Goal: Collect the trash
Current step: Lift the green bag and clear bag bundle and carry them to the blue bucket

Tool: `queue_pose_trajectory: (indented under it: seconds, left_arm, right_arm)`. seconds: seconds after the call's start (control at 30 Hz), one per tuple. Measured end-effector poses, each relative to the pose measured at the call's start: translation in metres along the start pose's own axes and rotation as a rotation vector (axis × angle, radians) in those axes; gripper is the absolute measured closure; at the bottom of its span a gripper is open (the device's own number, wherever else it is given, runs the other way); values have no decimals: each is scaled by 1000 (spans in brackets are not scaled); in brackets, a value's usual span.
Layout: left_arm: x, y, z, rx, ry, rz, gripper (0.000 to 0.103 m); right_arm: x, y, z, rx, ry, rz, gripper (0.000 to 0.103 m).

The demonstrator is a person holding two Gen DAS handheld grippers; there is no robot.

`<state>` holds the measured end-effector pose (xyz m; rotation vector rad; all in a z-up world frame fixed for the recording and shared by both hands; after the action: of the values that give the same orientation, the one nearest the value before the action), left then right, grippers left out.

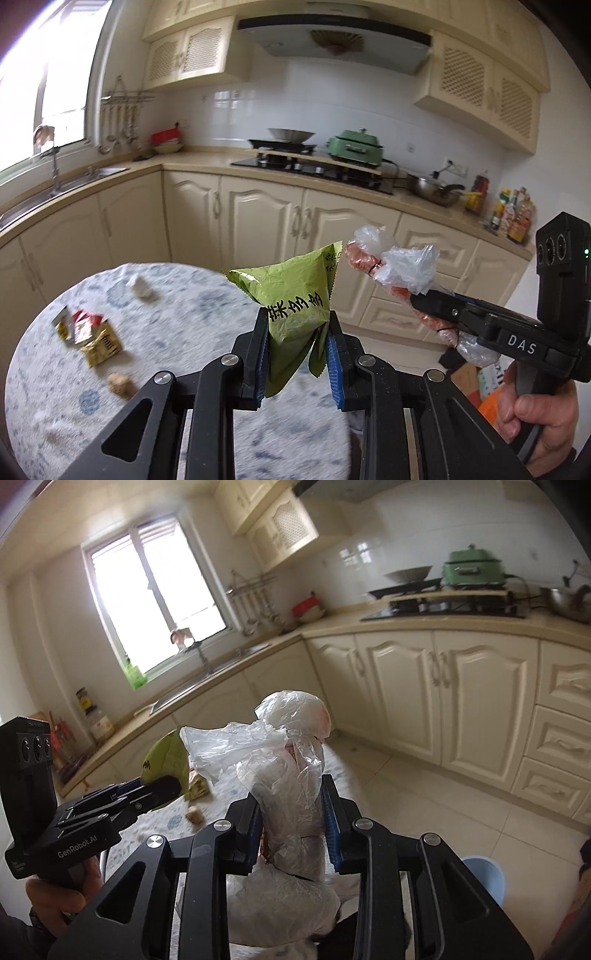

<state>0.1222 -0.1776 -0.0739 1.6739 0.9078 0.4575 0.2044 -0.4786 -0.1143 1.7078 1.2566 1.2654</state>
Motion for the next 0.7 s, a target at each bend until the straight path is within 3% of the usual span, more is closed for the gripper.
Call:
queue_pose_trajectory:
  seconds: [0.17,0.4,0.7]
  left_arm:
    - [-49,7,29,15,-75,46,80]
    - [-106,2,107,82,-165,73,80]
    - [-171,-47,241,305,-255,96,80]
  right_arm:
    - [-43,18,-34,-66,-94,29,74]
    - [-116,19,-65,-105,-231,100,74]
    - [-222,-28,-60,-36,-372,244,74]
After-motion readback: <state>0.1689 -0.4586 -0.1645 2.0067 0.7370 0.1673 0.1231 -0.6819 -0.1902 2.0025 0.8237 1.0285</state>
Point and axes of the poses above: each gripper's, at about its wrist camera, not at the fingertips, and z roughly the way its jaws point, x to its left, y to its top, the point moved 4 cm from there along z, roughly the way its jaws point, and after that the axes turned 12 degrees about -x, right-handed, at the moved point
